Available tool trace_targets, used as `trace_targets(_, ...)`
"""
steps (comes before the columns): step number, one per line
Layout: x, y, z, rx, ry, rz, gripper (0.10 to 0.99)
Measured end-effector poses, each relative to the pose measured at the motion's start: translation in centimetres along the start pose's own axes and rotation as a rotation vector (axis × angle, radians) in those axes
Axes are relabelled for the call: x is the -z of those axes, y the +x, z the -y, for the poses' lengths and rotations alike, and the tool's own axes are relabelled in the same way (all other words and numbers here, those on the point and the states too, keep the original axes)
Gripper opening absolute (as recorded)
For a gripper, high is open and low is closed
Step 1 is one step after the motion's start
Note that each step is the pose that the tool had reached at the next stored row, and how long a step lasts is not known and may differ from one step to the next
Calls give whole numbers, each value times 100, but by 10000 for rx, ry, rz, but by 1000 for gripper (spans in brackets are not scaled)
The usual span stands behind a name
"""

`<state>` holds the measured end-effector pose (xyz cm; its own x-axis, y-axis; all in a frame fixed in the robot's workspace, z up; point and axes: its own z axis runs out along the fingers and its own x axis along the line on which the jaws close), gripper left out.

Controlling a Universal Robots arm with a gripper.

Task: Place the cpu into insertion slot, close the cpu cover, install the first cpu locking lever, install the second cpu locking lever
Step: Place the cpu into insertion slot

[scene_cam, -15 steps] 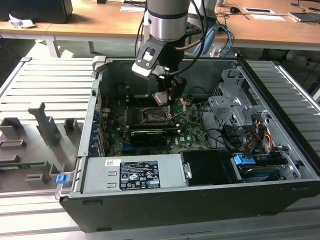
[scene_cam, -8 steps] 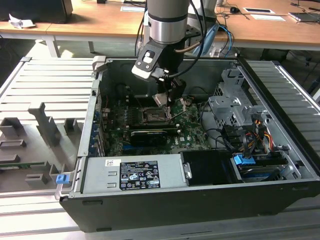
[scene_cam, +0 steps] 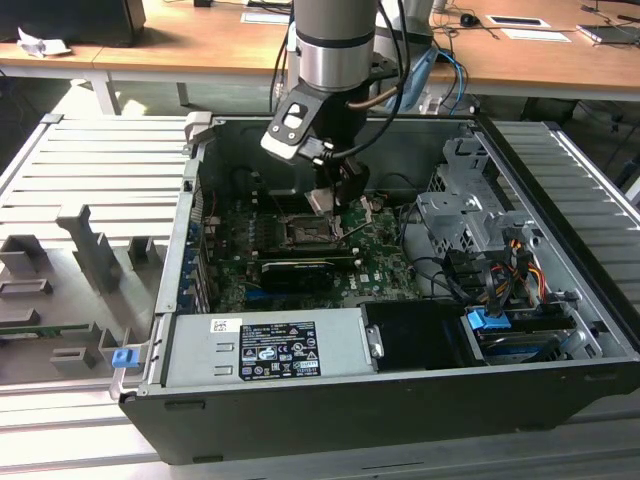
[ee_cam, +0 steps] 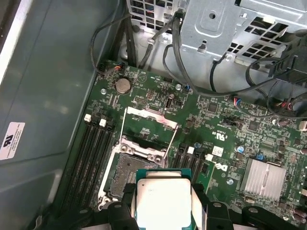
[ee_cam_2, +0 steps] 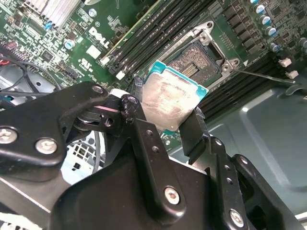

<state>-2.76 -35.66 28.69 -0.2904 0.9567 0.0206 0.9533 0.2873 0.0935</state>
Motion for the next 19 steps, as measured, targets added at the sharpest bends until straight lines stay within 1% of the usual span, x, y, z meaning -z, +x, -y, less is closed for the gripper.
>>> trace_targets(19, -25, 0, 2, -702, -15, 65, 541)
